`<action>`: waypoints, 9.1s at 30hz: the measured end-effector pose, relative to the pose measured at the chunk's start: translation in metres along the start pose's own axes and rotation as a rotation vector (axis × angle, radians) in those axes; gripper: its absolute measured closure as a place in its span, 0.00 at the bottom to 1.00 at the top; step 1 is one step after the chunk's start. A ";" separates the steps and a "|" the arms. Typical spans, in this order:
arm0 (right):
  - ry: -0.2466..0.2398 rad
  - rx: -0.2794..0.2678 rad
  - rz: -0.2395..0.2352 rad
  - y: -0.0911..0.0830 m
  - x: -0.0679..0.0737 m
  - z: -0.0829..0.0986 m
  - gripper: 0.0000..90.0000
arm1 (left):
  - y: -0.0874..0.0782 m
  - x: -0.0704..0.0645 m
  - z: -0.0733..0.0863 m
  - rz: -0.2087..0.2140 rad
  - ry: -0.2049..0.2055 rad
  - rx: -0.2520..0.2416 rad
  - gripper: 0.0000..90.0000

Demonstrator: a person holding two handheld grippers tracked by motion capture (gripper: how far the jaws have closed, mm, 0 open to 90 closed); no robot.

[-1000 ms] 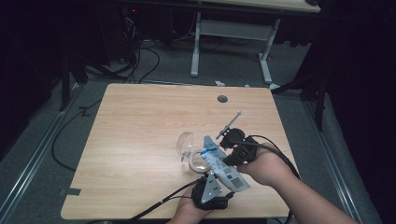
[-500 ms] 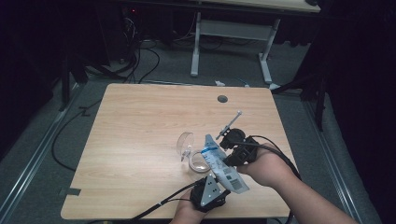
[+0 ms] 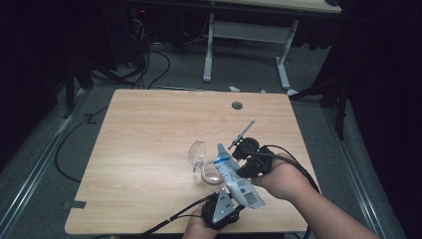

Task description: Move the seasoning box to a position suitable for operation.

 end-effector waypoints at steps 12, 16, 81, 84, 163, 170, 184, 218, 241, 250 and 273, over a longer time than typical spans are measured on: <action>0.008 -0.020 -0.001 0.006 -0.001 -0.001 1.00 | -0.001 -0.006 -0.001 0.049 -0.050 -0.012 0.69; 0.010 -0.028 -0.005 0.008 -0.001 -0.002 1.00 | -0.002 -0.005 -0.001 0.049 -0.049 -0.013 0.69; -0.037 -0.043 0.017 0.008 0.002 -0.020 1.00 | -0.003 -0.009 -0.018 0.073 -0.027 -0.031 0.66; -0.041 -0.043 0.012 0.009 0.003 -0.021 1.00 | -0.003 -0.008 -0.018 0.070 -0.025 -0.031 0.66; -0.085 -0.049 0.047 0.005 0.002 -0.031 1.00 | 0.000 -0.003 -0.033 0.064 -0.032 -0.057 0.67; -0.084 -0.055 0.050 0.004 0.002 -0.032 1.00 | 0.001 -0.002 -0.034 0.063 -0.035 -0.059 0.67; -0.093 -0.052 0.059 0.004 0.002 -0.035 1.00 | 0.000 0.000 -0.035 0.061 -0.036 -0.063 0.67; -0.090 -0.063 0.063 0.000 0.000 -0.033 1.00 | 0.003 0.001 -0.038 0.066 -0.036 -0.073 0.67; -0.100 -0.066 0.070 -0.001 0.002 -0.036 1.00 | 0.001 0.002 -0.040 0.065 -0.037 -0.078 0.67; -0.100 -0.064 0.073 -0.001 0.002 -0.036 1.00 | 0.001 0.001 -0.039 0.065 -0.038 -0.079 0.67; -0.104 -0.064 0.075 0.000 0.003 -0.037 1.00 | 0.001 0.002 -0.040 0.064 -0.041 -0.085 0.67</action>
Point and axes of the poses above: each handheld gripper's, and its own axes: y roughly forward along the jaws, z roughly out of its underside, x roughly to its left, the point moved 5 cm from there along y, roughly forward along the jaws, and after that the axes turned 8 degrees about y, right-handed, at the moved point
